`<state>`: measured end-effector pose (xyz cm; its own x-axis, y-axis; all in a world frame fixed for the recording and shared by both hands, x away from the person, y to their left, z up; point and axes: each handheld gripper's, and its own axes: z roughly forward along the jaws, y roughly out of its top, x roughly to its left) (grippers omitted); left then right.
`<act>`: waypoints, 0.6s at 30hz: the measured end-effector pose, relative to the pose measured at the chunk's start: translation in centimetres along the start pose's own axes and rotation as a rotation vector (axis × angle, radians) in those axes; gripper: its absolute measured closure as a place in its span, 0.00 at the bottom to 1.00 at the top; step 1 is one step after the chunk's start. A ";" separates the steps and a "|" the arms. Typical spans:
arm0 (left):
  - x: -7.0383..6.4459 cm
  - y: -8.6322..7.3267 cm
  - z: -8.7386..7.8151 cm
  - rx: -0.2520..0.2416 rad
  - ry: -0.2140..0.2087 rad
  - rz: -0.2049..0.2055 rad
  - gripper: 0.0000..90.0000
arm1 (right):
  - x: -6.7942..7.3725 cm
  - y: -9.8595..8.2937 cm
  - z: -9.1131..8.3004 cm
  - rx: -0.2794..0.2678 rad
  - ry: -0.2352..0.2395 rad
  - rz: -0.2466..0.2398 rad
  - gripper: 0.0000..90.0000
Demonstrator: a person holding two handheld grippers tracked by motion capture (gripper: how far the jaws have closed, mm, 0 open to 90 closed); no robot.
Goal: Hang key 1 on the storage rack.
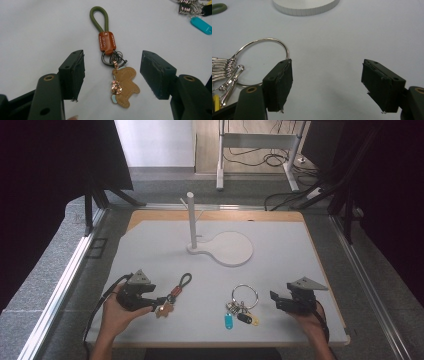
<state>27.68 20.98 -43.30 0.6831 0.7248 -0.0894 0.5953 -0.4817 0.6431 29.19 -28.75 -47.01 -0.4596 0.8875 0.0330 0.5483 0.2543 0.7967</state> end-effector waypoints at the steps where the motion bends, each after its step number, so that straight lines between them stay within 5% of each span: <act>1: 0.0 0.0 0.0 0.001 0.003 -0.002 0.41 | -0.1 0.0 0.0 -0.001 -0.005 -0.002 0.27; 18: -0.3 0.0 0.2 0.021 0.000 -0.037 0.39 | -1.6 -0.6 -0.2 0.003 0.042 0.011 0.31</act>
<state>27.57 20.65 -43.39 0.6604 0.7423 -0.1135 0.6291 -0.4644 0.6233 29.41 -30.40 -47.41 -0.4821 0.8735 0.0672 0.5554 0.2455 0.7945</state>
